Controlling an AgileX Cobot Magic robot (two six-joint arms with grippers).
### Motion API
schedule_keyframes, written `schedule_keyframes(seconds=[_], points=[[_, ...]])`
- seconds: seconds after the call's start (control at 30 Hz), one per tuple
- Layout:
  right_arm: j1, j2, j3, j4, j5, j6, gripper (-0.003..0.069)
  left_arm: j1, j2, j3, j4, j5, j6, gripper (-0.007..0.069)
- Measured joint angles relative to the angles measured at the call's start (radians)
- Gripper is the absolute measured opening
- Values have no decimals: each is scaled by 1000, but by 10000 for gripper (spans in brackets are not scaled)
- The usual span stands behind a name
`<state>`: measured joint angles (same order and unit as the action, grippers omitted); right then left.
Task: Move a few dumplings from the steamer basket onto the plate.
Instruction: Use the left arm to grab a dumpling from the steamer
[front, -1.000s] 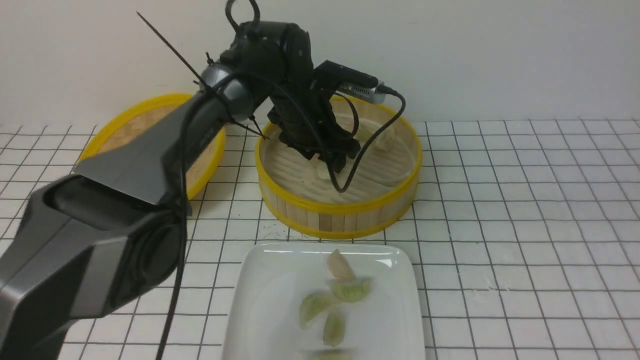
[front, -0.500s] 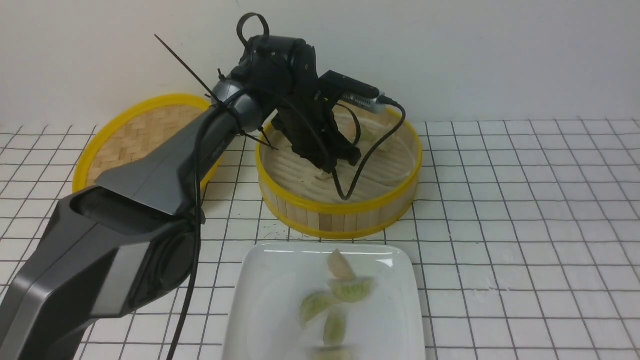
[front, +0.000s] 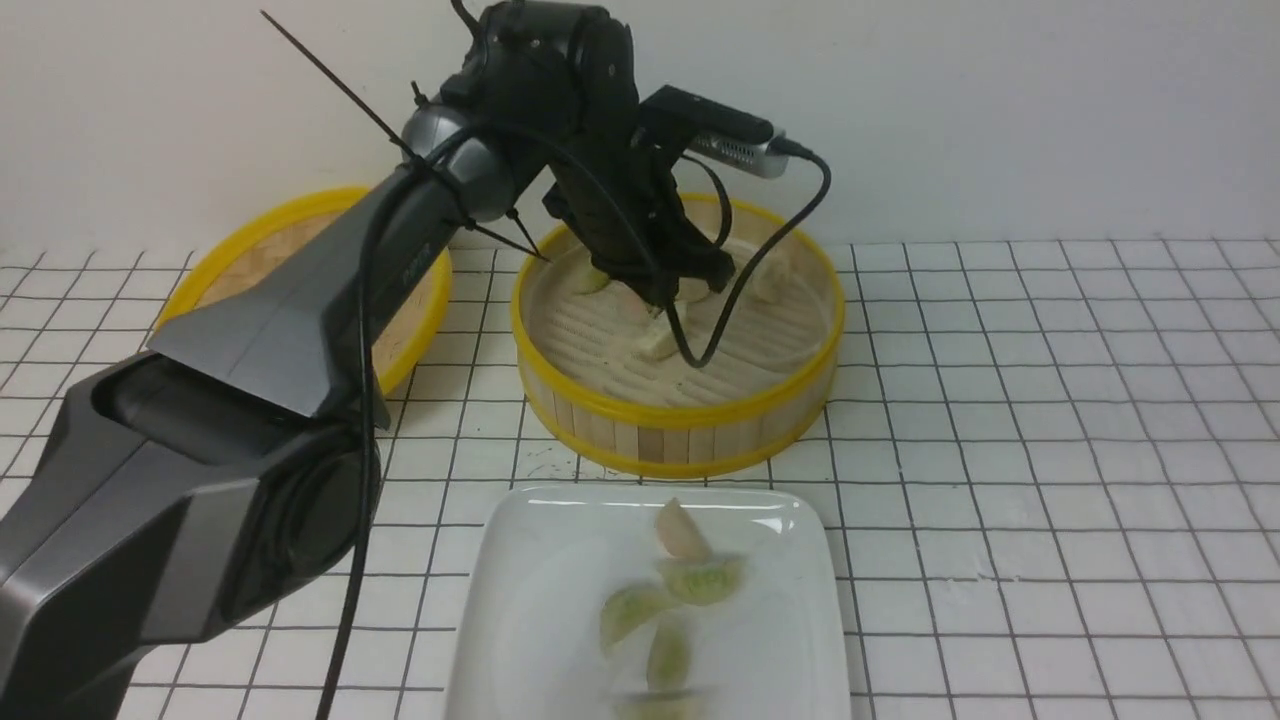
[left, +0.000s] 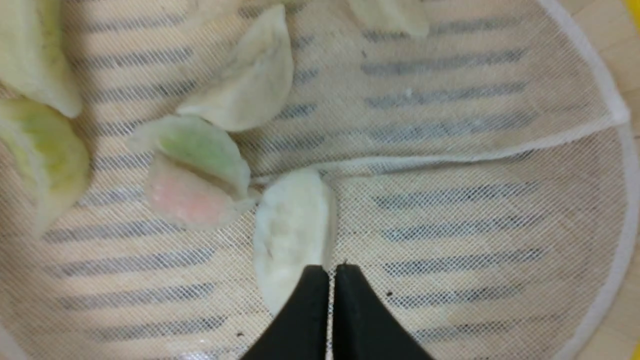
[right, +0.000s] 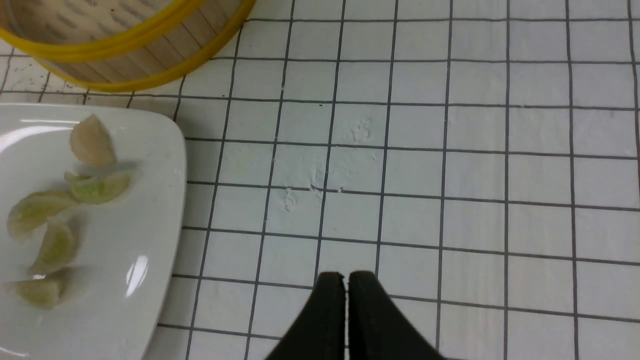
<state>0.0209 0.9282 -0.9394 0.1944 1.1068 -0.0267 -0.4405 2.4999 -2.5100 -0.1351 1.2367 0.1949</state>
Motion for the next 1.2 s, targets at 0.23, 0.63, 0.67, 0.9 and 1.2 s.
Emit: schedule_keyframes(seconds=[0.23, 0.63, 0.67, 0.9, 1.2], points=[[0, 0, 0, 0, 3, 0, 0, -2, 42, 4, 8, -33, 18, 240], [0, 0, 0, 0, 3, 3, 0, -2, 118, -4, 20, -99, 15, 370], [0, 0, 0, 0, 3, 3, 0, -2, 119, -4, 25, -99, 15, 331], [0, 0, 0, 0, 3, 3, 0, -2, 119, -52, 30, -19, 14, 266], [0, 0, 0, 0, 3, 3, 0, -2, -240, 50, 46, 9, -50, 266]])
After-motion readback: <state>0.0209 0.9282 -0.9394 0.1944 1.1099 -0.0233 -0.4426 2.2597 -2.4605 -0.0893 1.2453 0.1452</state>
